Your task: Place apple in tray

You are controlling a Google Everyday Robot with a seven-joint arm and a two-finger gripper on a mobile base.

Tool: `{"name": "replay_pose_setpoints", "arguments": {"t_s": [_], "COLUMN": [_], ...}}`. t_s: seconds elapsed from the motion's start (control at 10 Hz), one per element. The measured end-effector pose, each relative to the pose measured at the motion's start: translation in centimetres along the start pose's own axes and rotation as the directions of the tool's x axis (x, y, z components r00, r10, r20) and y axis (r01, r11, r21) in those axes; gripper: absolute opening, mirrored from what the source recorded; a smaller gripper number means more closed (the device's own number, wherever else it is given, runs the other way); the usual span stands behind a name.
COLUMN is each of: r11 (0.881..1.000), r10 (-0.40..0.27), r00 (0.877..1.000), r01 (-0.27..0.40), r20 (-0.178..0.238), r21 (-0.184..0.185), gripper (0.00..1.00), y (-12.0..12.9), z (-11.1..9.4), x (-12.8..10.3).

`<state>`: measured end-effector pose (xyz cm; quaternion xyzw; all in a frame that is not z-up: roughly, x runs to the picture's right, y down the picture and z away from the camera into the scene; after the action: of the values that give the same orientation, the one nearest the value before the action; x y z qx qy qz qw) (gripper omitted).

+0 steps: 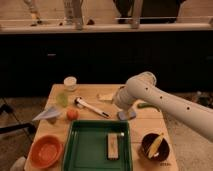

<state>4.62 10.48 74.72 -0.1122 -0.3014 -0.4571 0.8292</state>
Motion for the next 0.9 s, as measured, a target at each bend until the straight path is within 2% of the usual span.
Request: {"name": "replay_pose_setpoints", "arguments": {"t_s": [0.5, 0.7, 0.9], "r11": [1.000, 0.998, 0.991], "r10": [-0.001, -0.060, -0.136], "r00": [1.000, 0.998, 0.990], "r01": [0.001, 0.060, 0.136], "r20": [0.001, 0.021, 0.048], "r21": [0.001, 0.004, 0.006], "gripper": [1.00, 1.00, 1.00], "y": [0.0, -1.0, -3.6], "z": [0.0, 0.8, 2.5], "x": [0.0, -0.5, -1.7]}}
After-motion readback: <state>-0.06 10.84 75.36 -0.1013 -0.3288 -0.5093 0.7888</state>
